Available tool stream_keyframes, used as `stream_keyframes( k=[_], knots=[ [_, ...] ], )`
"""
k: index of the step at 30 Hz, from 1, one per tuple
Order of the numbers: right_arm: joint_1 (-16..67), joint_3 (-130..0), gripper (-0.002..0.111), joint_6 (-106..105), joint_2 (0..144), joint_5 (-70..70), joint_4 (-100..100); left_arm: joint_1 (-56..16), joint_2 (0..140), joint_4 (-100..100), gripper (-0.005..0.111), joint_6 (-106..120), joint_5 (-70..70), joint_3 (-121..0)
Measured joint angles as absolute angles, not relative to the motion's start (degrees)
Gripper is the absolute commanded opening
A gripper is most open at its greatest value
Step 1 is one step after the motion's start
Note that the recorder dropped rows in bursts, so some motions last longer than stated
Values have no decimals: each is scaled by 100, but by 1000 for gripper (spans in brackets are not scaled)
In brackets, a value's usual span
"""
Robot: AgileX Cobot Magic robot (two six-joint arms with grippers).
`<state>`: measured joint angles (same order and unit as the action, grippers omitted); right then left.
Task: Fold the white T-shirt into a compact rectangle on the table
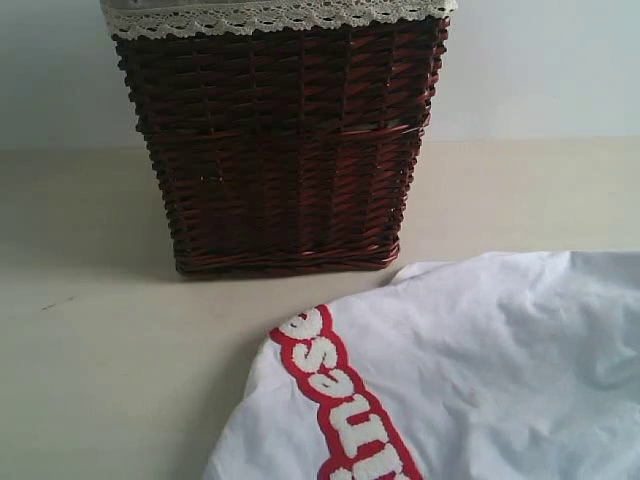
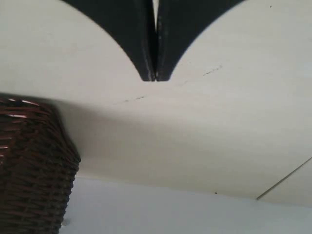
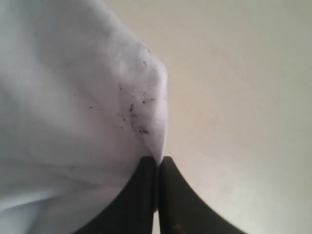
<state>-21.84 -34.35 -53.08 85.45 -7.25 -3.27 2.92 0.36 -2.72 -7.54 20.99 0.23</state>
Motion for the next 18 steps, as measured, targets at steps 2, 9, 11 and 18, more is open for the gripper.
stream_keyframes(
  k=[2, 9, 11, 18],
  knots=[
    [-2184, -3435, 0, -5448, 8545, -670, -144, 292, 36, -272, 0, -754, 2099, 23],
    [-2184, -3435, 6, -5645, 8472, -354, 122, 292, 36, -272, 0, -754, 2099, 23],
    [-2184, -3435, 21, -5529, 8462, -113, 0, 292, 36, -272, 0, -754, 2099, 23],
    [-2184, -3435, 54, -4783, 8449, 0, -270, 292, 36, -272, 0, -754, 2099, 23]
  ],
)
